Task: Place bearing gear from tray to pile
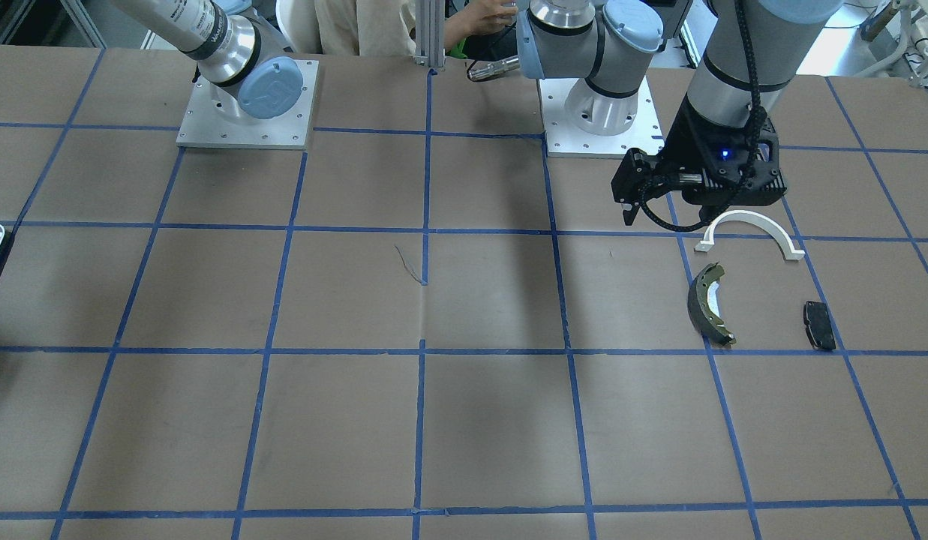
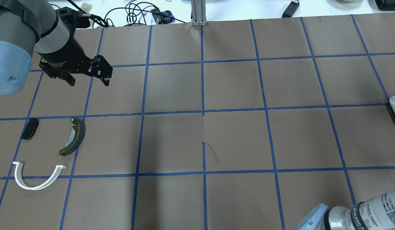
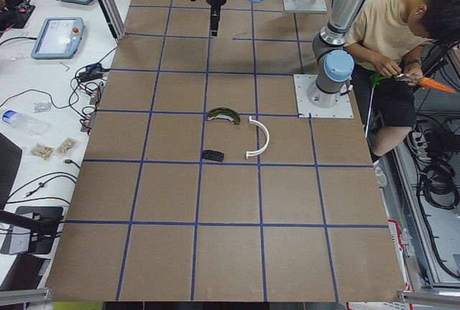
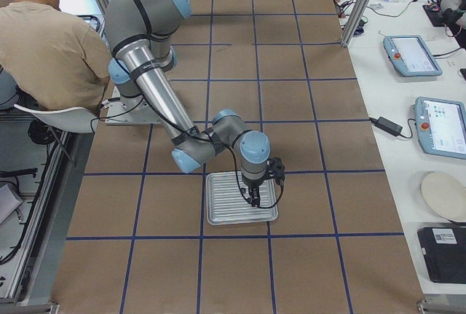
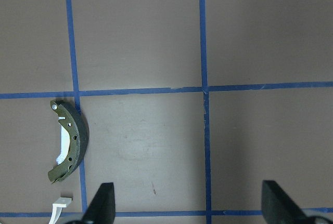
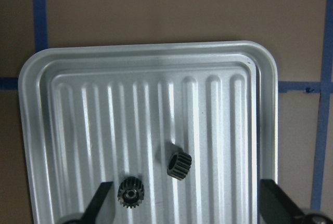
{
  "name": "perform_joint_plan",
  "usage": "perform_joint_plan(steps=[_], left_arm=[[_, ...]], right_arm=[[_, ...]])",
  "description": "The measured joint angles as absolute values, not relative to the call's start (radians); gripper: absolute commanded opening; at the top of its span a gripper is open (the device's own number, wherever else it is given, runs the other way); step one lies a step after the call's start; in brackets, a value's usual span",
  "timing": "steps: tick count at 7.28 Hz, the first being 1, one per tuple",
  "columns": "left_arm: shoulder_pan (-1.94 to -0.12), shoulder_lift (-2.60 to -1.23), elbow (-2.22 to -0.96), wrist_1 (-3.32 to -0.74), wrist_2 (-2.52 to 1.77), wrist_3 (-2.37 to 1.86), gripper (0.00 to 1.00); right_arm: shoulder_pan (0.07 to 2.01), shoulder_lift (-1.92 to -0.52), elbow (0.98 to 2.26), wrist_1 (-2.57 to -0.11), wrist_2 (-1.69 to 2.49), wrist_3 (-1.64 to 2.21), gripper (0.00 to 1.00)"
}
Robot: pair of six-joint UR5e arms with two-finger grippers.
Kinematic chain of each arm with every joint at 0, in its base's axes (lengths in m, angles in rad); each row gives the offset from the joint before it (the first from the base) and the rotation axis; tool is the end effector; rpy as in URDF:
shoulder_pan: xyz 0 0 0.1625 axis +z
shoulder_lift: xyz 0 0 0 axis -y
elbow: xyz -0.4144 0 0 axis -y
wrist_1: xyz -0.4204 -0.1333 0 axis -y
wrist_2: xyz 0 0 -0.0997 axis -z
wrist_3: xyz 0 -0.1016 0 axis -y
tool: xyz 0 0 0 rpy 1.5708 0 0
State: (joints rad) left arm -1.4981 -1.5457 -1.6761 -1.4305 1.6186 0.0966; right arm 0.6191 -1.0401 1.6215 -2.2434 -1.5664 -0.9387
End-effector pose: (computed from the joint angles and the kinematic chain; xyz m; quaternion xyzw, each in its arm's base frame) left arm -0.0908 -0.5222 0.4478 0.0112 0.9992 -0.0279 0.0263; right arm -0.4677 -0.4975 0.1969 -0.0064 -0.9989 0.0285 0.0357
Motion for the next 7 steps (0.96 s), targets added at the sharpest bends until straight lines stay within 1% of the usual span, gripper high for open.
perform_joint_plan(steps=[1, 2, 4, 5, 6, 7], left_arm=[[-1.498, -1.546, -1.677, -1.43, 1.621, 0.097, 1.0], [-1.498, -1.546, -1.677, -1.43, 1.622, 0.097, 1.0], [-1.498, -1.546, -1.678, -1.429, 1.621, 0.097, 1.0], [-1.499, -1.546, -1.674, -1.428, 1.62, 0.096, 1.0], [-1.498, -1.544, -1.671, -1.427, 1.619, 0.096, 1.0], [-1.498, -1.54, -1.669, -1.427, 1.619, 0.096, 1.0]], right_arm=[[0.616, -1.024, 1.62, -2.247, -1.564, -0.876, 0.94], [0.614, -1.014, 1.62, -2.249, -1.564, -0.833, 0.85], [0.614, -0.997, 1.618, -2.255, -1.565, -0.804, 0.71], [0.614, -0.993, 1.618, -2.262, -1.565, -0.8, 0.65], [0.614, -0.991, 1.619, -2.265, -1.565, -0.792, 0.63], [0.614, -0.988, 1.619, -2.265, -1.563, -0.781, 0.57]])
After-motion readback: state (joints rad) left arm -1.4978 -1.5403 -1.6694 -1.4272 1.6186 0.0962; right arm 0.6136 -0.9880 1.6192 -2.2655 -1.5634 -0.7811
